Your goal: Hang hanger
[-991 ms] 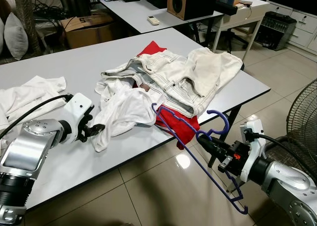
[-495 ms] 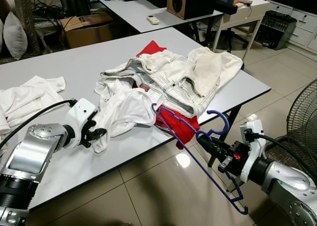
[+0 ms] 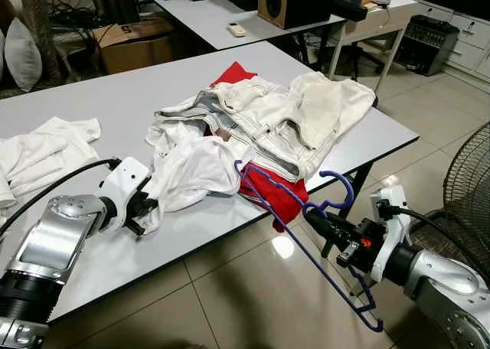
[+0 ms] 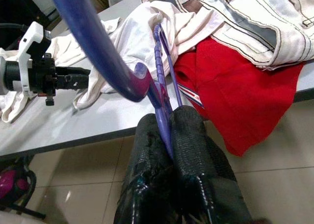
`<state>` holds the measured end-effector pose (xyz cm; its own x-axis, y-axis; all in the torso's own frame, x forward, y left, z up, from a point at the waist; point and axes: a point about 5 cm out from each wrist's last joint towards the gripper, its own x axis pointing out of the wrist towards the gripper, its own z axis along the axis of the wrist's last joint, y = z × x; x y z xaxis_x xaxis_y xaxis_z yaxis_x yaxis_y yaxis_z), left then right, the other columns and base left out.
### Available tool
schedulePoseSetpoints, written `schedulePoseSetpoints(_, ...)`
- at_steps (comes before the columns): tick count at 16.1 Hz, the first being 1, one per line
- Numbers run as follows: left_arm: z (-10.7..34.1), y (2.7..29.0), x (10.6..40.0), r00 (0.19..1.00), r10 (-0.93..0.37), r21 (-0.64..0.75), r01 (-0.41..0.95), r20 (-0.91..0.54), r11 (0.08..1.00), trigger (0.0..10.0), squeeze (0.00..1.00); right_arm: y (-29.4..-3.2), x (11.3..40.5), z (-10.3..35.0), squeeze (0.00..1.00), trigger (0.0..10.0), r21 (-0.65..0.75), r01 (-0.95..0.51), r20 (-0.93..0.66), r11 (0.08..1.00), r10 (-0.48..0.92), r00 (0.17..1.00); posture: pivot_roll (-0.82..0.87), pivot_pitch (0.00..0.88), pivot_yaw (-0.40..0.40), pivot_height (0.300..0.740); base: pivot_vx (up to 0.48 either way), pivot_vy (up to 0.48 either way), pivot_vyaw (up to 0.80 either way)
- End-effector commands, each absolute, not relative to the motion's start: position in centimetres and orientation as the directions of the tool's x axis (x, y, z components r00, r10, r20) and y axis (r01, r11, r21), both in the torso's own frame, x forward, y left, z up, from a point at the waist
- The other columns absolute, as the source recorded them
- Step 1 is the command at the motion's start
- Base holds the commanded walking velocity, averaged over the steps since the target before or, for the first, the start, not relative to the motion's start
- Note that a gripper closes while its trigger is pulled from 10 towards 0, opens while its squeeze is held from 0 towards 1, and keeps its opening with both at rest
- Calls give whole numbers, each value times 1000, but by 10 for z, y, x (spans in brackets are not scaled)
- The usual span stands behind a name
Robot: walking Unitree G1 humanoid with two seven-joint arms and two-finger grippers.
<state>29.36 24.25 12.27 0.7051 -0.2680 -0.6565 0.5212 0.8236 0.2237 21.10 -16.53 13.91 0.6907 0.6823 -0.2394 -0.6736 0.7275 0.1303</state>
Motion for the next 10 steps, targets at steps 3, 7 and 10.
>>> schedulePoseSetpoints(3,134,244,299,735,-259,264,512,-627,817,0,0,-161,210,141,0,10000,128,-682,-233,720,690,685,-118,11,37,740,0,0,0)
schedulePoseSetpoints(7,141,248,302,761,-247,293,496,-599,817,0,0,-161,209,141,0,10000,130,-681,-232,721,690,686,-115,11,38,740,0,0,0)
schedulePoseSetpoints(10,175,256,318,873,-208,380,392,-442,838,0,0,-161,210,143,0,10000,129,-674,-213,728,684,698,-112,9,39,740,0,0,0)
